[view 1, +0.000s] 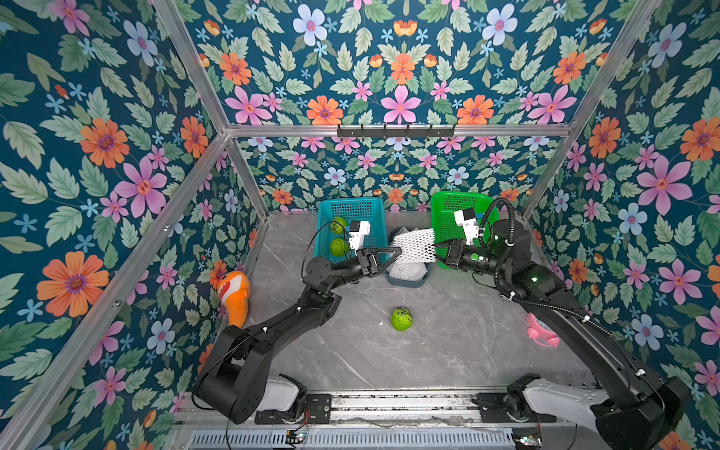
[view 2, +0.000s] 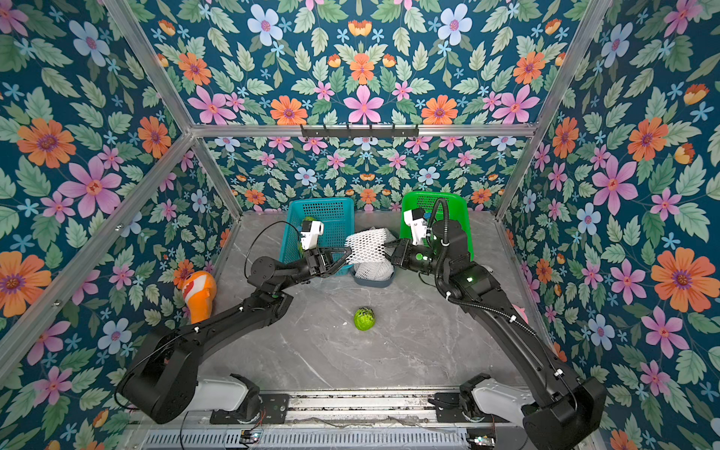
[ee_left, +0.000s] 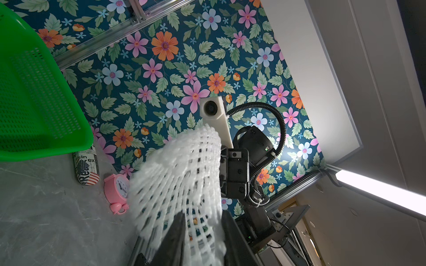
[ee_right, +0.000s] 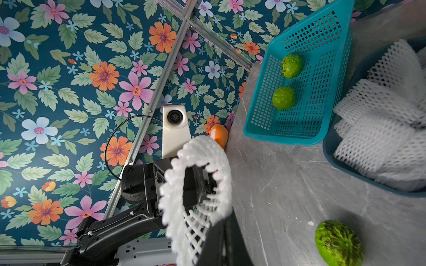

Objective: Sleeve custard apples in foam nets
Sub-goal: Open the foam net.

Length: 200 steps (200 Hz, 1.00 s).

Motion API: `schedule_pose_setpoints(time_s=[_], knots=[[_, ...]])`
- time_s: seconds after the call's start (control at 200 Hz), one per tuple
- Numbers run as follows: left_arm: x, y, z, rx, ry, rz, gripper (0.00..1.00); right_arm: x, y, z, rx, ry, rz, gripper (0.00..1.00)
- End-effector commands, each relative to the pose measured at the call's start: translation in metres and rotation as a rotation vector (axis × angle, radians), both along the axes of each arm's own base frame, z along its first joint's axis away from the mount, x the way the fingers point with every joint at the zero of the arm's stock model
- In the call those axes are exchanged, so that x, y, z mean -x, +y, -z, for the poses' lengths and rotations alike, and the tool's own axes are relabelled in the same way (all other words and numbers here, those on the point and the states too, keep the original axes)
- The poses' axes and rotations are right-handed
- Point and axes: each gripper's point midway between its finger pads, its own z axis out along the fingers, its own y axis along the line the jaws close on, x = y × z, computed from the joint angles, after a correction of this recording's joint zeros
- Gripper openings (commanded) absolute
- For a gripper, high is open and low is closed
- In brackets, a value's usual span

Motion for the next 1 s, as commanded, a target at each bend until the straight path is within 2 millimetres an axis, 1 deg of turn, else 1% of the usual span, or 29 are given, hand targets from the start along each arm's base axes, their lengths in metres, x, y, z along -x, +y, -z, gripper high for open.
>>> schedule_pose_setpoints(time_s=[0.0, 0.135, 0.18, 0.24, 0.305, 0.34, 0.41, 0.455, 0.495, 0.53, 0.64, 0.67, 0.73, 0.79, 0.83, 0.92, 0.94, 0.965, 0.995], knots=[[0.005, 0.001, -0.009, 0.022, -0.043, 0.011, 0.35, 0.002, 0.003, -0.003, -0.001, -0.011, -0.022, 0.0], [0.003, 0.001, -0.01, 0.029, -0.041, 0.01, 0.48, 0.004, 0.004, 0.0, 0.004, -0.003, -0.038, 0.0], [0.005, 0.002, -0.013, 0.038, -0.045, 0.015, 0.51, 0.003, 0.004, 0.001, 0.012, 0.001, -0.037, 0.0], [0.006, 0.003, -0.016, 0.056, -0.047, 0.021, 0.5, 0.003, 0.003, 0.005, 0.027, 0.009, -0.029, 0.0], [0.006, 0.003, -0.017, 0.063, -0.047, 0.027, 0.42, 0.002, 0.001, 0.008, 0.039, 0.013, -0.022, 0.0], [0.006, 0.003, -0.017, 0.061, -0.043, 0.027, 0.38, 0.003, 0.001, 0.007, 0.037, 0.01, -0.02, 0.0], [0.006, 0.002, -0.015, 0.058, -0.041, 0.028, 0.28, 0.003, 0.0, 0.004, 0.035, 0.001, -0.014, 0.0], [0.006, 0.002, -0.014, 0.054, -0.038, 0.031, 0.19, 0.003, 0.0, 0.002, 0.03, -0.007, -0.014, 0.0], [0.006, 0.001, -0.012, 0.047, -0.033, 0.036, 0.06, 0.004, 0.0, 0.0, 0.028, -0.013, -0.018, 0.0], [0.006, 0.001, -0.01, 0.042, -0.031, 0.041, 0.0, 0.004, -0.001, -0.002, 0.027, -0.018, -0.017, 0.0], [0.008, 0.002, -0.012, 0.057, -0.032, 0.047, 0.0, 0.004, 0.0, -0.01, 0.019, -0.039, -0.022, 0.0], [0.009, 0.003, -0.014, 0.065, -0.036, 0.049, 0.0, 0.004, 0.0, -0.012, 0.016, -0.045, -0.023, 0.1], [0.009, 0.005, -0.018, 0.093, -0.041, 0.051, 0.0, 0.004, 0.0, -0.013, 0.007, -0.055, -0.019, 0.33], [0.007, 0.008, -0.022, 0.125, -0.037, 0.049, 0.0, 0.001, -0.003, -0.011, -0.011, -0.052, -0.006, 0.51], [0.005, 0.011, -0.026, 0.158, -0.033, 0.049, 0.0, -0.001, -0.006, -0.008, -0.025, -0.046, 0.003, 0.55], [0.0, 0.021, -0.04, 0.27, -0.027, 0.069, 0.0, -0.008, -0.017, -0.001, -0.057, -0.033, 0.039, 0.64], [-0.004, 0.021, -0.04, 0.283, -0.013, 0.07, 0.0, -0.009, -0.021, 0.0, -0.07, -0.034, 0.049, 0.67], [-0.008, 0.02, -0.04, 0.287, -0.001, 0.072, 0.0, -0.01, -0.024, 0.0, -0.091, -0.037, 0.061, 0.7], [-0.011, 0.019, -0.042, 0.292, -0.003, 0.071, 0.0, -0.012, -0.029, 0.001, -0.119, -0.04, 0.075, 0.79]])
